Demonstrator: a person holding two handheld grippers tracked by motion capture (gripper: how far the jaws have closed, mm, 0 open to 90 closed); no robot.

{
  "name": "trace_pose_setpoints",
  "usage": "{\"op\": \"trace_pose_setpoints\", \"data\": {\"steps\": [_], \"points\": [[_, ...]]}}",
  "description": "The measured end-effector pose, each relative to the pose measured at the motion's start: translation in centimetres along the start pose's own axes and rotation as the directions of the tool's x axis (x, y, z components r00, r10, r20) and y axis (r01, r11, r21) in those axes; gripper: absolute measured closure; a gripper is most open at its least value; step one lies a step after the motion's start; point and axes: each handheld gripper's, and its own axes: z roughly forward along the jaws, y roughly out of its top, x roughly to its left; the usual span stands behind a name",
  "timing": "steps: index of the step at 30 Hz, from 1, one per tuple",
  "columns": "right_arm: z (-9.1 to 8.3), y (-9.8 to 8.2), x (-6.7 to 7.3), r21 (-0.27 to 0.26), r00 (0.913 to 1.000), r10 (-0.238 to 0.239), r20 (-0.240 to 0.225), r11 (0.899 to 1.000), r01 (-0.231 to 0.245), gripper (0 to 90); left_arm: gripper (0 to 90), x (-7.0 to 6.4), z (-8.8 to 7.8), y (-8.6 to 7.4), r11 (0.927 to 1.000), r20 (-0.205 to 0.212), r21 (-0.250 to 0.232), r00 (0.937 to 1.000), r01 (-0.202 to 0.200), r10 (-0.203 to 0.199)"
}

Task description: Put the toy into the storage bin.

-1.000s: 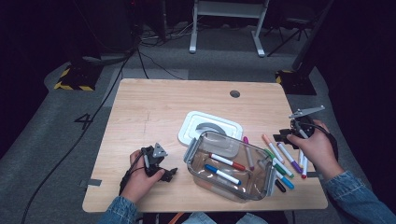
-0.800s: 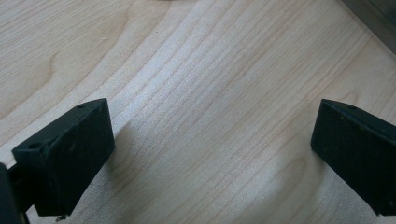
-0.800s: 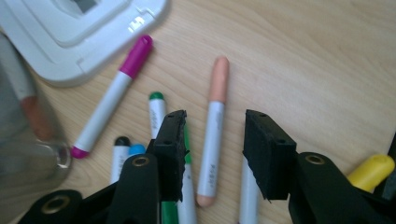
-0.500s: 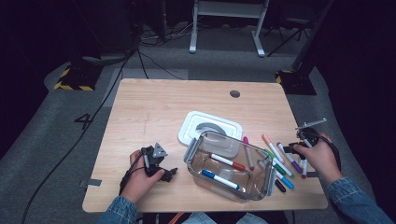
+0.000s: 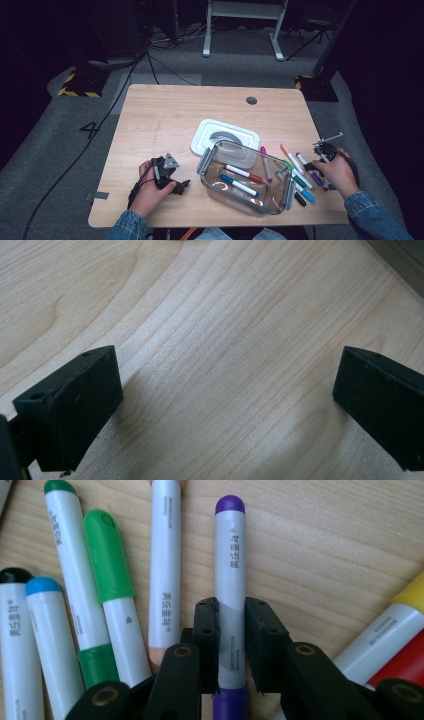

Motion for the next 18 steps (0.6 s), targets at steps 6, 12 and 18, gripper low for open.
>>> {"op": "trace_pose_setpoints", "data": {"steps": [6, 12, 18], "points": [[-0.5, 0.2, 0.0, -0.018, 0.9996, 0.016, -0.025, 1.0, -0.016, 76.8, 0.0, 0.0, 0.0, 0.0, 1.0, 0.0, 0.0, 1.0, 0.0, 0.0], [-2.9, 1.1, 0.5, -0.084, 0.9987, 0.001, -0.051, 0.996, -0.005, 76.8, 0.0, 0.0, 0.0, 0.0, 1.0, 0.0, 0.0, 1.0, 0.0, 0.0], [-5.4, 2.0, 1.6, -0.139, 0.9962, -0.04, -0.078, 0.99, 0.029, 76.9, 0.0, 0.0, 0.0, 0.0, 1.0, 0.0, 0.0, 1.0, 0.0, 0.0]]}}
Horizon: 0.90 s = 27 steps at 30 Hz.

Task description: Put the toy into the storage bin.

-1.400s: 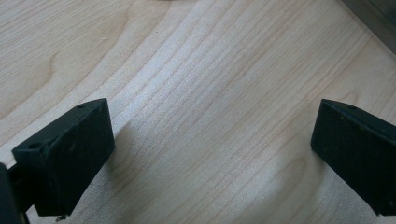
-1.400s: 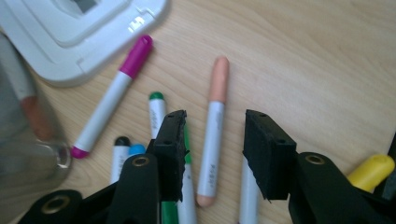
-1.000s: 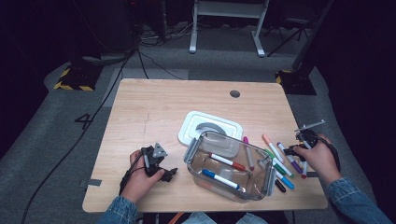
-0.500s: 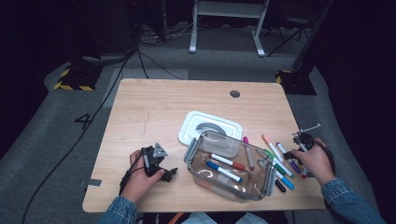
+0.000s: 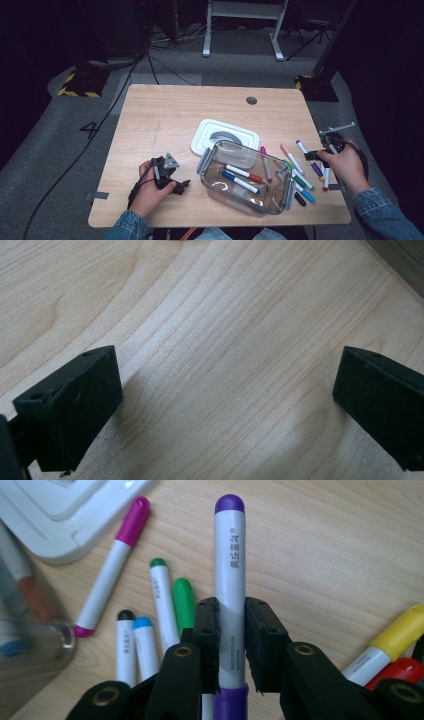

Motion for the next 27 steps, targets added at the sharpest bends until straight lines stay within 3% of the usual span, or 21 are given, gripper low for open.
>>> {"op": "trace_pose_setpoints", "data": {"steps": [8, 14, 22, 27], "points": [[-2.5, 1.6, 2.3, -0.044, 0.9962, -0.082, -0.03, 0.996, 0.08, 76.8, 0.0, 0.0, 0.0, 0.0, 1.0, 0.0, 0.0, 1.0, 0.0, 0.0], [-4.6, 3.0, 4.7, -0.089, 0.9884, -0.139, -0.061, 0.987, 0.134, 76.8, 0.0, 0.0, 0.0, 0.0, 1.0, 0.0, 0.0, 1.0, 0.0, 0.0], [-5.9, 4.3, 8.3, -0.135, 0.9633, -0.232, -0.135, 0.967, 0.214, 76.8, 0.0, 0.0, 0.0, 0.0, 1.0, 0.0, 0.0, 1.0, 0.0, 0.0], [-6.5, 4.9, 10.8, -0.151, 0.9386, -0.292, -0.185, 0.952, 0.266, 76.9, 0.0, 0.0, 0.0, 0.0, 1.0, 0.0, 0.0, 1.0, 0.0, 0.0]]}}
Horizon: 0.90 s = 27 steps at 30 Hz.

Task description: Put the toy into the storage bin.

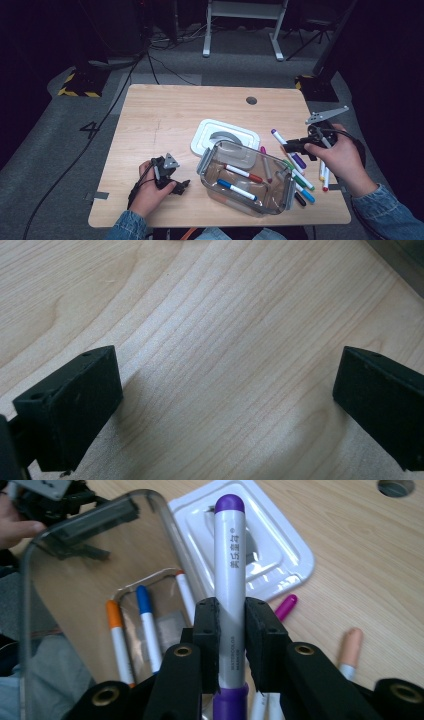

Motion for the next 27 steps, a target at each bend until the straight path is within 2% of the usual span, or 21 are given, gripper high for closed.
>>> {"op": "trace_pose_setpoints", "data": {"steps": [5, 11, 19, 21, 27], "points": [[0.2, 1.0, 2.1, -0.001, 0.9975, -0.05, -0.051, 0.999, 0.05, 76.9, 0.0, 0.0, 0.0, 0.0, 1.0, 0.0, 0.0, 1.0, 0.0, 0.0], [1.2, 1.7, 4.2, 0.012, 0.9892, -0.093, -0.114, 0.995, 0.095, 76.9, 0.0, 0.0, 0.0, 0.0, 1.0, 0.0, 0.0, 1.0, 0.0, 0.0], [3.6, 2.3, 6.7, 0.046, 0.9699, -0.138, -0.2, 0.988, 0.15, 76.8, 0.0, 0.0, 0.0, 0.0, 1.0, 0.0, 0.0, 1.0, 0.0, 0.0], [4.4, 2.4, 7.4, 0.063, 0.962, -0.151, -0.227, 0.983, 0.169, 76.8, 0.0, 0.0, 0.0, 0.0, 1.0, 0.0, 0.0, 1.0, 0.0, 0.0], [6.5, 2.4, 8.5, 0.114, 0.9484, -0.168, -0.269, 0.972, 0.205, 76.8, 0.0, 0.0, 0.0, 0.0, 1.0, 0.0, 0.0, 1.0, 0.0, 0.0]]}}
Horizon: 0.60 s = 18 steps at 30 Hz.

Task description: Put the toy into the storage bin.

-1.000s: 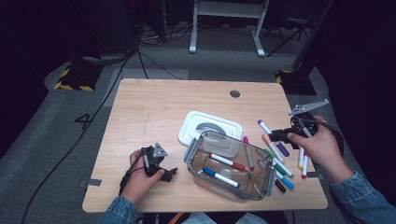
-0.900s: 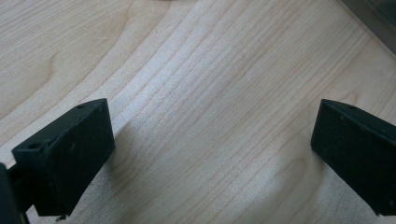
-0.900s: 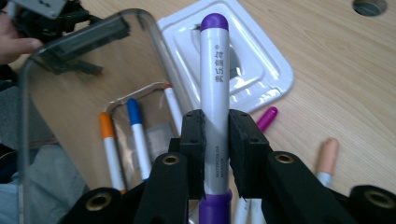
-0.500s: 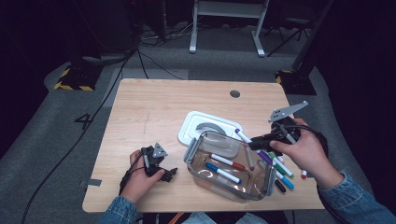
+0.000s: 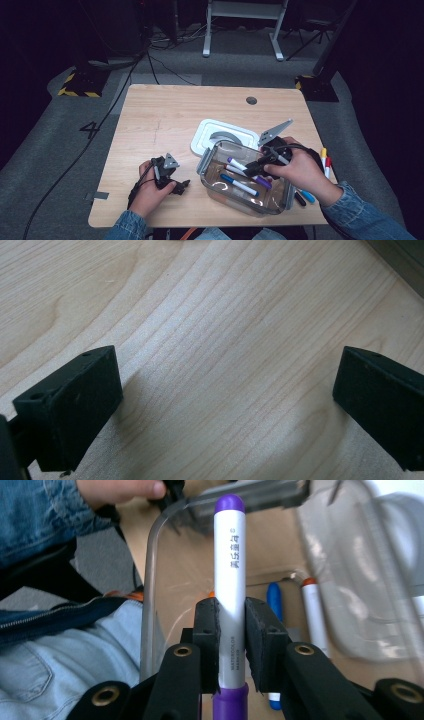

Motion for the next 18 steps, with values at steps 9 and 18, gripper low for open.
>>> {"op": "trace_pose_setpoints", "data": {"steps": [9, 18], "points": [[3.6, 0.1, 0.7, 0.104, 0.9978, -0.02, -0.063, 0.994, 0.026, 76.8, 0.0, 0.0, 0.0, 0.0, 1.0, 0.0, 0.0, 1.0, 0.0, 0.0], [6.4, 0.0, 0.4, 0.174, 0.9964, -0.021, -0.082, 0.984, 0.035, 76.8, 0.0, 0.0, 0.0, 0.0, 1.0, -0.002, 0.001, 1.0, -0.004, 0.004]]}}
